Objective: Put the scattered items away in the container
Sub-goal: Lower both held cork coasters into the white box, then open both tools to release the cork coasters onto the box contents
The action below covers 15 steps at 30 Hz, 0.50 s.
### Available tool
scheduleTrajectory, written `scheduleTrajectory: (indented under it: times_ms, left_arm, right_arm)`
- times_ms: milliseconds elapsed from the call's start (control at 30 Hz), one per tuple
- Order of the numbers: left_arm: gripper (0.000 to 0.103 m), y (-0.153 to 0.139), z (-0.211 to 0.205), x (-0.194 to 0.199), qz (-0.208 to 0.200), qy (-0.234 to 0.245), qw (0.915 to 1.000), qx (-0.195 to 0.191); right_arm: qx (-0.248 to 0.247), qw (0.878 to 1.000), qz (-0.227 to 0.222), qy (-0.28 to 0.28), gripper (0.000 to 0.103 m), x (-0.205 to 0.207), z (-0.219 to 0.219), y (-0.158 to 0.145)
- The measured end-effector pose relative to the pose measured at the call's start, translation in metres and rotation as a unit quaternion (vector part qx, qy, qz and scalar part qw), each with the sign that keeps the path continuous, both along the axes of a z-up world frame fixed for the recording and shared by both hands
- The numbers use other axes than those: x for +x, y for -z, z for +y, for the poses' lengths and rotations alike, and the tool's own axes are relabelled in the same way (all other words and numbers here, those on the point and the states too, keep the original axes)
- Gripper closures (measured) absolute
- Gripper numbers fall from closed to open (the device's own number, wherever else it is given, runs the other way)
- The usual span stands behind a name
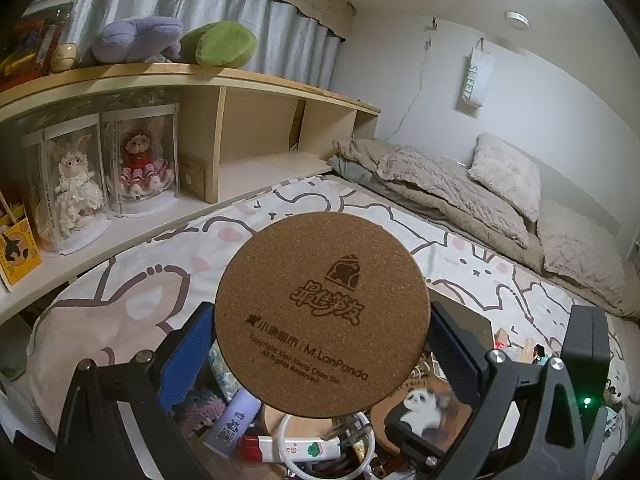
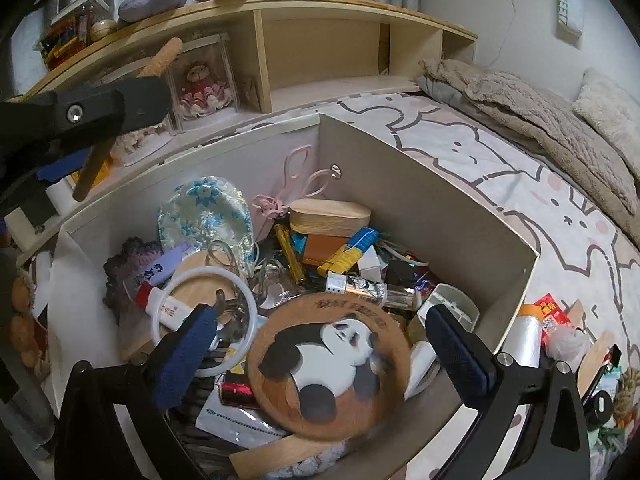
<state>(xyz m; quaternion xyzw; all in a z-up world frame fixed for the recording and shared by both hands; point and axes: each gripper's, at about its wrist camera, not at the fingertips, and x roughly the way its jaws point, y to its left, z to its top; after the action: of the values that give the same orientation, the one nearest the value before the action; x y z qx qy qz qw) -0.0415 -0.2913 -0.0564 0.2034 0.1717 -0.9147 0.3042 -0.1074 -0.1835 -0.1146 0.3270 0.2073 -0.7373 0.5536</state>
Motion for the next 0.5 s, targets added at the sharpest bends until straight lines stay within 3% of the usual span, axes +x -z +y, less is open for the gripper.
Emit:
scheduleTrajectory:
  times_ms: [500]
  left_arm:
    - [0.002, 0.007, 0.005, -0.013, -0.028, 0.022, 0.9994, -0.003]
  right_arm:
    - [-0.028, 1.0, 0.001, 0.01, 0.0, 0.003, 0.031, -0.016]
